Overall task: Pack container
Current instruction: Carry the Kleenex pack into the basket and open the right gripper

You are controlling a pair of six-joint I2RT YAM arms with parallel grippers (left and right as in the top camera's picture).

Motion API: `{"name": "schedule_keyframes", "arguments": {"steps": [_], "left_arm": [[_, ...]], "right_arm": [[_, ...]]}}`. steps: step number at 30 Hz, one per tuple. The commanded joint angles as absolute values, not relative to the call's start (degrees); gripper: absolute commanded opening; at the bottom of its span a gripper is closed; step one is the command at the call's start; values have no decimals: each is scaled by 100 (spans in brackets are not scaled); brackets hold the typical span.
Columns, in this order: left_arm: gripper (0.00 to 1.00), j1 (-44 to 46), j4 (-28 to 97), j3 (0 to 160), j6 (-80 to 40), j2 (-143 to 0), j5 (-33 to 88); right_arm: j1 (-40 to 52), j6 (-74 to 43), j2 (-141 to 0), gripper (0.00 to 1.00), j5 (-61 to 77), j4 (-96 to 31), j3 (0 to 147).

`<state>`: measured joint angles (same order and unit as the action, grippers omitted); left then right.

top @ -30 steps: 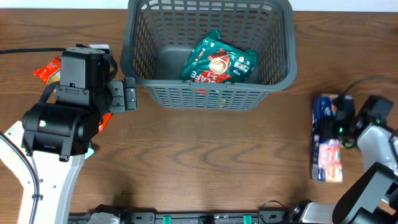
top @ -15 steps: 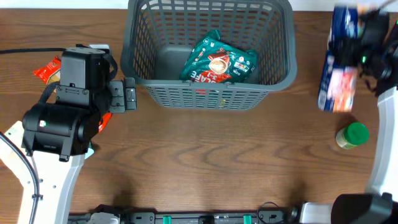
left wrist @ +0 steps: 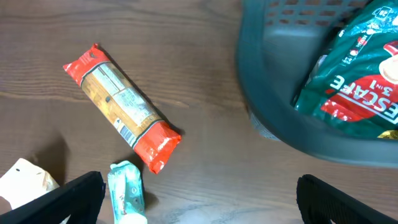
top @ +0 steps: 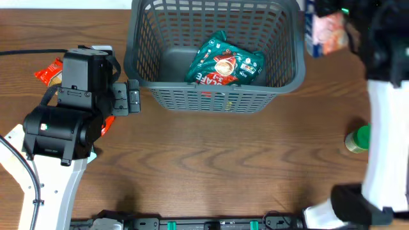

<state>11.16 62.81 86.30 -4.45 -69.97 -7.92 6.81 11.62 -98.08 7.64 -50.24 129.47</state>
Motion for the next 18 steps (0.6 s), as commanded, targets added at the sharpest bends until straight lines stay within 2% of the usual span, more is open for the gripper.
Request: {"name": "schedule_keyframes", "arguments": {"steps": [1, 12, 18], "left_arm": [[99, 1144, 6296, 8713, -410, -7000, -864], [99, 1144, 6296, 8713, -412, -7000, -864], [99, 1144, 6296, 8713, -412, -7000, -864]], "right_arm": [[1232, 2132, -10416, 1, 858, -5050, 13187], [2530, 4628, -11850, 1, 1313, -5527, 13211], [2812, 4797, -12687, 1, 1313, -5951, 13211]]}}
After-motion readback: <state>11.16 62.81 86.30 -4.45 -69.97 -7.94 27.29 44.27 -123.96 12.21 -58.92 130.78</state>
